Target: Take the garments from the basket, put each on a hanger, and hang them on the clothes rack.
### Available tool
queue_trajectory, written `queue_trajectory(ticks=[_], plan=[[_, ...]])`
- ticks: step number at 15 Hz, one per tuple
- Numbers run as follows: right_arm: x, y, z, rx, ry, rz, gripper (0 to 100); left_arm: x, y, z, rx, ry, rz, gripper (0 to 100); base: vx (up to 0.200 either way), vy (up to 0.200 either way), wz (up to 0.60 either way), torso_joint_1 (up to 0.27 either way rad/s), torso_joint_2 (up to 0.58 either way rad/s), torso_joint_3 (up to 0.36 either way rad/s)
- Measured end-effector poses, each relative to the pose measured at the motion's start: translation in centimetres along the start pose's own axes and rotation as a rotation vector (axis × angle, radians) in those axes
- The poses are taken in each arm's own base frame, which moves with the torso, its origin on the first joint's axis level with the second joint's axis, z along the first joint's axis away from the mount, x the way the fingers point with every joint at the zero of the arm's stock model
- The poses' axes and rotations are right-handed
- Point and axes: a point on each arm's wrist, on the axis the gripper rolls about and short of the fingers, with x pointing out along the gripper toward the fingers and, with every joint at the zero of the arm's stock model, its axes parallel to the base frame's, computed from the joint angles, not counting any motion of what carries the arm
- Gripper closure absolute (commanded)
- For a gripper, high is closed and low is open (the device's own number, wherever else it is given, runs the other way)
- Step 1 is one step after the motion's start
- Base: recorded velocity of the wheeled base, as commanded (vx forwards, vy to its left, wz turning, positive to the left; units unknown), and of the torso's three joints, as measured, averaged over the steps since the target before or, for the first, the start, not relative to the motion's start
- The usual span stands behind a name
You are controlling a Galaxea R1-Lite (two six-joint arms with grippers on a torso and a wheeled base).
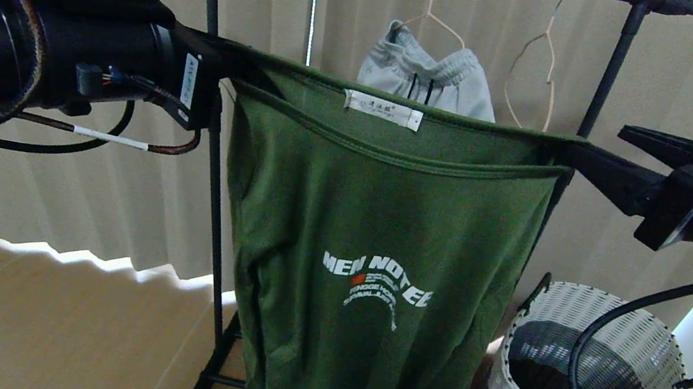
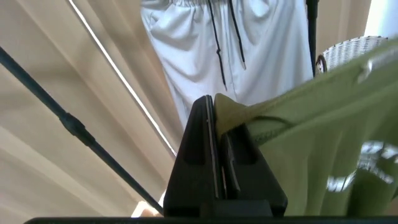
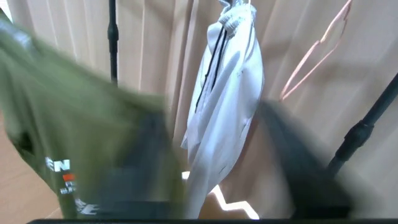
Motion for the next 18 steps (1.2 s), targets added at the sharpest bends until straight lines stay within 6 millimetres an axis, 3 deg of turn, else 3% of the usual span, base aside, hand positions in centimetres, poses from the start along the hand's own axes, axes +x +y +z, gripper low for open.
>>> queue_trajectory(ticks=[4, 9, 18], plan=[[-0.8, 1.1, -1.4, 0.007, 0.033, 0.057, 0, -0.1, 1.0, -0.9, -0.002, 0.033, 0.042, 100, 0.000, 0.000, 0.00, 0.000, 0.00, 0.000], [-2.1, 1.8, -0.9, 0.010, -0.005, 0.179, 0, -0.3, 2.2, -2.3, -0.008, 0.081, 0.092, 100, 0.000, 0.000, 0.00, 0.000, 0.00, 0.000], [-3.5, 1.5, -0.9, -0.001, -0.012, 0.159, 0, -0.8, 2.7, -3.5, -0.005, 0.129, 0.137, 100, 0.000, 0.000, 0.00, 0.000, 0.00, 0.000]])
